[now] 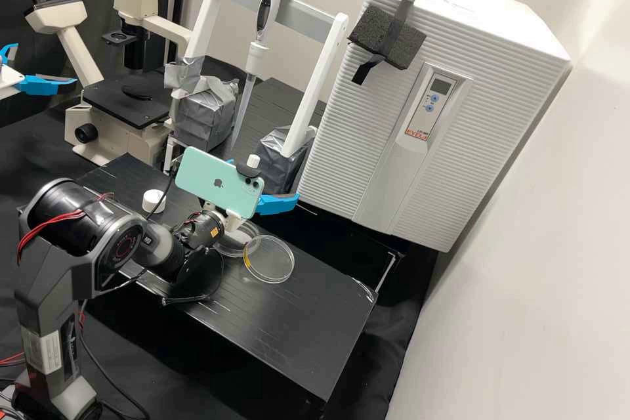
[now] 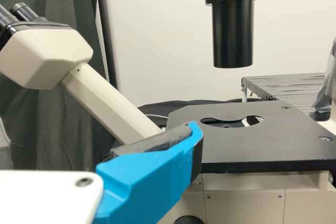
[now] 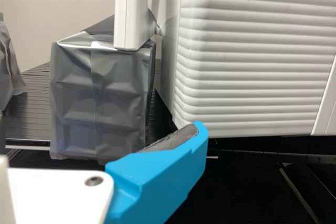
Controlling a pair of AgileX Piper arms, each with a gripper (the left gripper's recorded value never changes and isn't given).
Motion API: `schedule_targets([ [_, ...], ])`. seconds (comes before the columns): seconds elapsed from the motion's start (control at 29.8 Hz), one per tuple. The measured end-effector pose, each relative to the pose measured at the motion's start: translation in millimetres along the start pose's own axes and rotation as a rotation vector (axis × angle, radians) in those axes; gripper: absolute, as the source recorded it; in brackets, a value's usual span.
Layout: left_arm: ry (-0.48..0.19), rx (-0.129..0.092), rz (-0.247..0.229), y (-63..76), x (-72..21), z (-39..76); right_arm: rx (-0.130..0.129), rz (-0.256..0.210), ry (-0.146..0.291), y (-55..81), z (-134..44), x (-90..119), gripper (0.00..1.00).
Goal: Close the bottle
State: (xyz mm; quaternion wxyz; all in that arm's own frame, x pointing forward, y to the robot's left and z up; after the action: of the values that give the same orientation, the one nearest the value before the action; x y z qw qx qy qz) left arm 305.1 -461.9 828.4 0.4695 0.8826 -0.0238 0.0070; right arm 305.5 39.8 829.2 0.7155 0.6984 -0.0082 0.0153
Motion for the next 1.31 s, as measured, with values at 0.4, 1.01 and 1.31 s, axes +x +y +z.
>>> schedule_targets([
  [0.4,-0.051,-0.036,0.002,-1.5,-3.3,0.3,0.000,0.000,0.000,0.0,0.0,0.0,1.00],
  [1.01,-0.398,-0.219,-0.122,-19.5,-73.6,16.5,0.000,0.000,0.000,0.0,0.0,0.0,1.00],
  [1.31,-0.416,-0.213,-0.209,-35.4,-93.4,16.3,0.000,0.000,0.000,0.0,0.0,0.0,1.00],
])
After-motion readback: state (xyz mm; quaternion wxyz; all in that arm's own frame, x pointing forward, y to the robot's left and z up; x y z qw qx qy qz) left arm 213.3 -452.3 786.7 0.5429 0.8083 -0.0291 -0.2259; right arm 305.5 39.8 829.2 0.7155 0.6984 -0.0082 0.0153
